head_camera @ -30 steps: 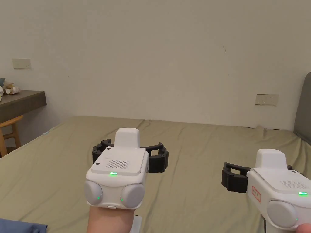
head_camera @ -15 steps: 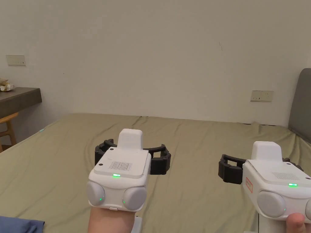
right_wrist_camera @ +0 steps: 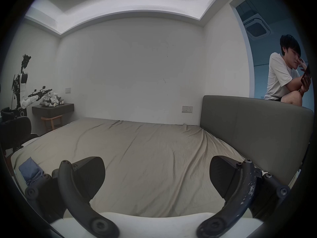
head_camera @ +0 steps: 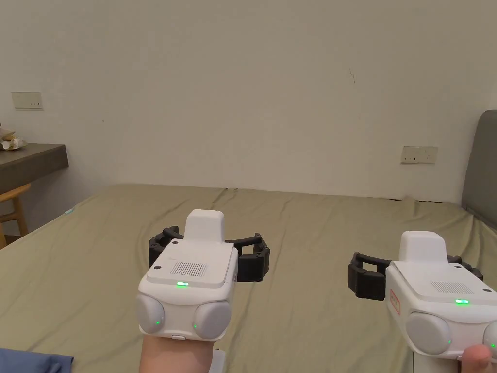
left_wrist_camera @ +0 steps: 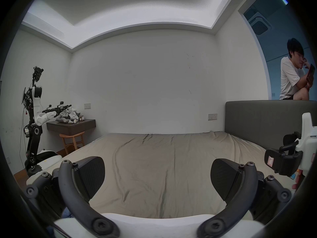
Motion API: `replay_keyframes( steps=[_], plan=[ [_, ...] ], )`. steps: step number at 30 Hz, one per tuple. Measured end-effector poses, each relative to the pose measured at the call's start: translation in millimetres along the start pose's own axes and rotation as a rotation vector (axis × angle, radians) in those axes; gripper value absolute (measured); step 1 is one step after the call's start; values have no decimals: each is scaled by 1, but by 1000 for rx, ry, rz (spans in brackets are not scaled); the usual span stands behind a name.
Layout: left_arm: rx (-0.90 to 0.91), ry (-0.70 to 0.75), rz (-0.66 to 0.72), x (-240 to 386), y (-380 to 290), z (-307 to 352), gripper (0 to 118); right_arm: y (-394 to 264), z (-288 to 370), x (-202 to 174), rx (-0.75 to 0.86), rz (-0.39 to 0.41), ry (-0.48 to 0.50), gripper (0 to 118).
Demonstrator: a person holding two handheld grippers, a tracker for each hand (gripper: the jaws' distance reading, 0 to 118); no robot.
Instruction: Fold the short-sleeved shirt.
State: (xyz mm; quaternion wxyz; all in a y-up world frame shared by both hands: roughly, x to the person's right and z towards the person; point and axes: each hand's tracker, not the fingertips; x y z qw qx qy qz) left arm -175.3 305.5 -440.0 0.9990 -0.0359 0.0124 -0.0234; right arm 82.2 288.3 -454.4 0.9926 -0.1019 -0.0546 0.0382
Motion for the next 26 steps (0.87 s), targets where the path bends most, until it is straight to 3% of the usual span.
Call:
replay_keyframes(
  steps=[26],
  plan=[
    [-4,4,9,-2,-3,-2,118,2,-2,3,-10,-14,-33,118]
  ],
)
